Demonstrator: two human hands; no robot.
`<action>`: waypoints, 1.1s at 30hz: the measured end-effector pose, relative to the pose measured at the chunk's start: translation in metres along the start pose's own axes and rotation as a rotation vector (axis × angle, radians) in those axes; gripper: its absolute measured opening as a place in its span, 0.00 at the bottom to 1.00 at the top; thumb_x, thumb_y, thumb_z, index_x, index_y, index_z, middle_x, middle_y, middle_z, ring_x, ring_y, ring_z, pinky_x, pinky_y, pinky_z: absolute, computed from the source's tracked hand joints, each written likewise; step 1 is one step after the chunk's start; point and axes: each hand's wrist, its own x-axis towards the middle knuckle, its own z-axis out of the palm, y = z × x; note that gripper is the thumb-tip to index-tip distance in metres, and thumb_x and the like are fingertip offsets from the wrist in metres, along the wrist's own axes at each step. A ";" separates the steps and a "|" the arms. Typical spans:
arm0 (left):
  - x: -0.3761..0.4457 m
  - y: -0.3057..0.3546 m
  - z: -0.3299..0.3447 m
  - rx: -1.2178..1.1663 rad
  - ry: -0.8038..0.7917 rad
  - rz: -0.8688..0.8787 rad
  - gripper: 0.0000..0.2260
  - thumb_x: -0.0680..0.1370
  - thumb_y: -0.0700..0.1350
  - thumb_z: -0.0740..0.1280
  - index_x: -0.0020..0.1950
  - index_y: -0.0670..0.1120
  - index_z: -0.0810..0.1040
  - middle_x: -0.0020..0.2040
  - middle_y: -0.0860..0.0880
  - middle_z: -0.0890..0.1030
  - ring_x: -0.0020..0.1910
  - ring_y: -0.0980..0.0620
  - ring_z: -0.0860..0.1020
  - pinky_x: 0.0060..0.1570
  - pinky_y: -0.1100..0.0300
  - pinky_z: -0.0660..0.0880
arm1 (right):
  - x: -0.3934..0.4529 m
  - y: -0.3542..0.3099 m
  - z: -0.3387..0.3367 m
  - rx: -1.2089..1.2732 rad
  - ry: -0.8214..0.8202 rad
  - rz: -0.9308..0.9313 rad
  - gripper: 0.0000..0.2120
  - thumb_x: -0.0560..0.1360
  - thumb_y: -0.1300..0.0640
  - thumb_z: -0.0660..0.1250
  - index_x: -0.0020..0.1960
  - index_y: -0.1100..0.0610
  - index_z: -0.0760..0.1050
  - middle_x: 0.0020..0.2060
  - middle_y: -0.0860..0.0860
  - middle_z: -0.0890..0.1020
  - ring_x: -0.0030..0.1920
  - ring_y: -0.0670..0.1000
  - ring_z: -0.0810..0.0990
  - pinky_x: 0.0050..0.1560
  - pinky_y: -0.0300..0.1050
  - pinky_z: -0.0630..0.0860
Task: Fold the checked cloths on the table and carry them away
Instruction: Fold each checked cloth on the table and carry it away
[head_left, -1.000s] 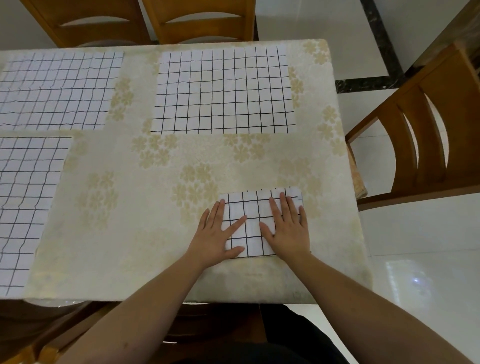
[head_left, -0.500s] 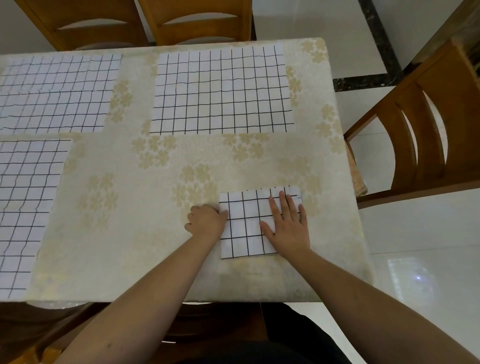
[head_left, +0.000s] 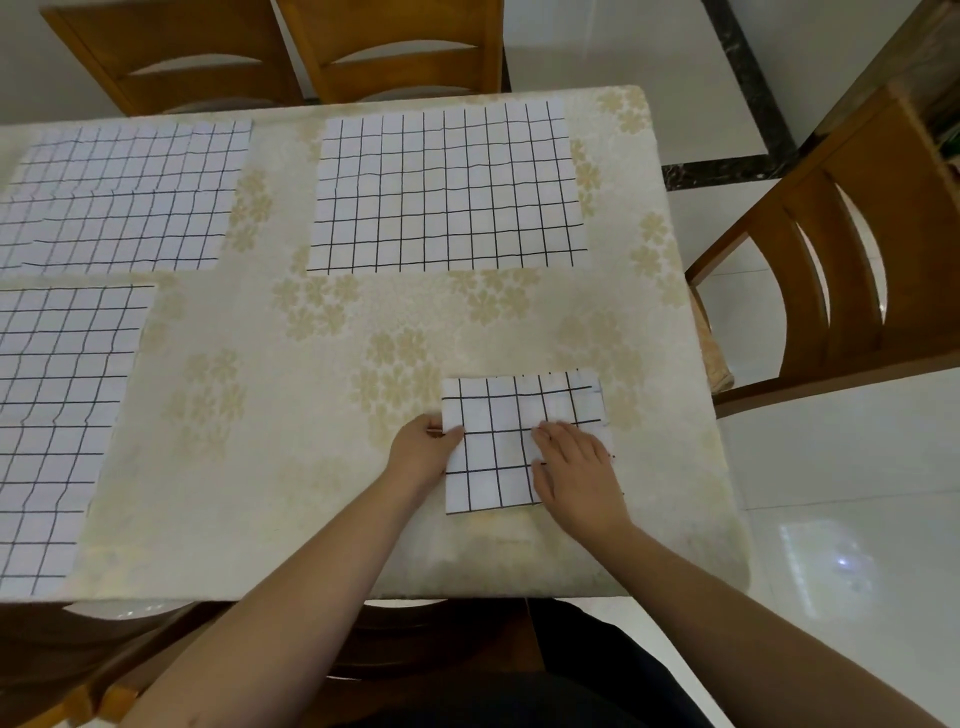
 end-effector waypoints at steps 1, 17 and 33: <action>-0.002 0.000 0.000 -0.086 -0.009 -0.037 0.08 0.77 0.48 0.70 0.52 0.45 0.78 0.50 0.45 0.83 0.47 0.48 0.82 0.50 0.51 0.80 | -0.005 -0.002 0.000 -0.007 -0.018 0.008 0.21 0.79 0.51 0.55 0.67 0.60 0.74 0.63 0.55 0.77 0.65 0.56 0.73 0.66 0.53 0.68; -0.044 -0.006 -0.009 -0.007 0.150 0.231 0.03 0.77 0.42 0.68 0.49 0.45 0.78 0.42 0.49 0.79 0.38 0.52 0.78 0.30 0.63 0.76 | -0.016 -0.017 0.001 0.124 -0.114 -0.003 0.22 0.79 0.54 0.53 0.64 0.64 0.76 0.63 0.59 0.77 0.65 0.57 0.74 0.65 0.54 0.72; -0.060 0.008 0.029 0.171 0.113 0.356 0.03 0.79 0.46 0.65 0.52 0.50 0.74 0.40 0.55 0.79 0.38 0.59 0.77 0.34 0.71 0.69 | 0.023 -0.004 -0.015 0.175 -0.281 0.013 0.26 0.79 0.49 0.48 0.72 0.55 0.68 0.53 0.56 0.74 0.53 0.57 0.72 0.54 0.53 0.74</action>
